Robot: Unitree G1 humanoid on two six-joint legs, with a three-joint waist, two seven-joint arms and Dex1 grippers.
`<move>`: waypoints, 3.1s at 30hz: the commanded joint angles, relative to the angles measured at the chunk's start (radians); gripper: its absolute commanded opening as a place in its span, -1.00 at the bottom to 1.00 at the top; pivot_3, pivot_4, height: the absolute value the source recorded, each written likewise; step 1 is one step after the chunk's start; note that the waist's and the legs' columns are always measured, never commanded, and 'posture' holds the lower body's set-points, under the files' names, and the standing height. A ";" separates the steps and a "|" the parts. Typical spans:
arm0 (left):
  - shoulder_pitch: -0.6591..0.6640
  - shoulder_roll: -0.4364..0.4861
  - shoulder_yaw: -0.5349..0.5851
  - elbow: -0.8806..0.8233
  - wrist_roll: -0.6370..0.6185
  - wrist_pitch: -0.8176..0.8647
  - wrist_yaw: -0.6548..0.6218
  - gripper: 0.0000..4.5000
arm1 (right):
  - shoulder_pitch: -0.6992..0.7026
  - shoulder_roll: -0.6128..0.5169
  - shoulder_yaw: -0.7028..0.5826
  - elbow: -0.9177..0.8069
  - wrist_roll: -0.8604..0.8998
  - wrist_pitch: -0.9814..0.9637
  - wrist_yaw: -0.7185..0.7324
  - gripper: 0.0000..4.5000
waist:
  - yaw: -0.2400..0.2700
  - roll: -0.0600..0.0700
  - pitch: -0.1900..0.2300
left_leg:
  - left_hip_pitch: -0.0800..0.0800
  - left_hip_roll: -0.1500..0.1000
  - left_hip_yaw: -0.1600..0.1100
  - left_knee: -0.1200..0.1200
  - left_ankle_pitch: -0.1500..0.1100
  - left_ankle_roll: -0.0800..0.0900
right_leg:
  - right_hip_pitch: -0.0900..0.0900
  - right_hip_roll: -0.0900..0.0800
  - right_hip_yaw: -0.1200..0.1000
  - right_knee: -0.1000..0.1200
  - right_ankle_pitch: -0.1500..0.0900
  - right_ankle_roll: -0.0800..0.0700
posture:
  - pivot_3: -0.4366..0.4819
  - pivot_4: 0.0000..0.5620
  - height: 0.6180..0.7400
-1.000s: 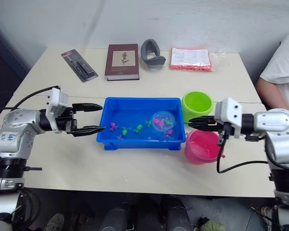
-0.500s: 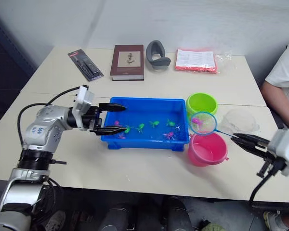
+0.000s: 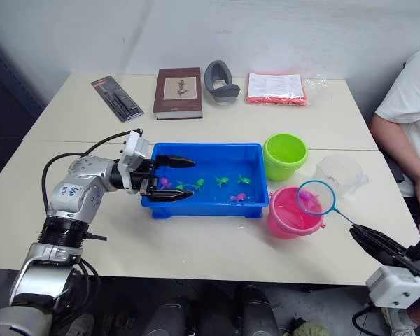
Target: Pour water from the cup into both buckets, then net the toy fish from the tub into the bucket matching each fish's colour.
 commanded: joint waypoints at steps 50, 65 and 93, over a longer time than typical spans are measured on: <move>0.095 0.212 0.096 0.033 0.044 -0.069 0.026 0.98 | -0.716 -0.456 0.889 -0.099 0.091 0.743 0.035 -1.00 | -0.015 -0.001 0.000 | -0.004 0.000 0.001 0.002 -0.003 0.006 | -0.004 -0.002 -0.002 -0.001 0.000 0.000 | -0.05 -0.47 1.00; 0.173 0.252 0.151 -0.079 0.016 -0.024 0.080 0.98 | -0.933 -0.315 1.069 0.167 -0.061 0.551 0.086 -1.00 | -0.024 -0.001 0.000 | -0.004 0.001 0.002 0.002 -0.004 0.006 | -0.004 -0.002 -0.002 0.000 0.001 0.002 | -0.05 -0.47 1.00; 0.220 0.274 0.194 -0.137 0.003 0.010 0.101 0.98 | -0.947 -0.121 1.109 0.042 0.135 0.974 0.290 -1.00 | -0.024 -0.001 0.000 | -0.004 0.001 0.001 0.002 -0.004 0.006 | -0.004 -0.002 -0.002 0.000 0.001 0.001 | -0.05 -0.47 1.00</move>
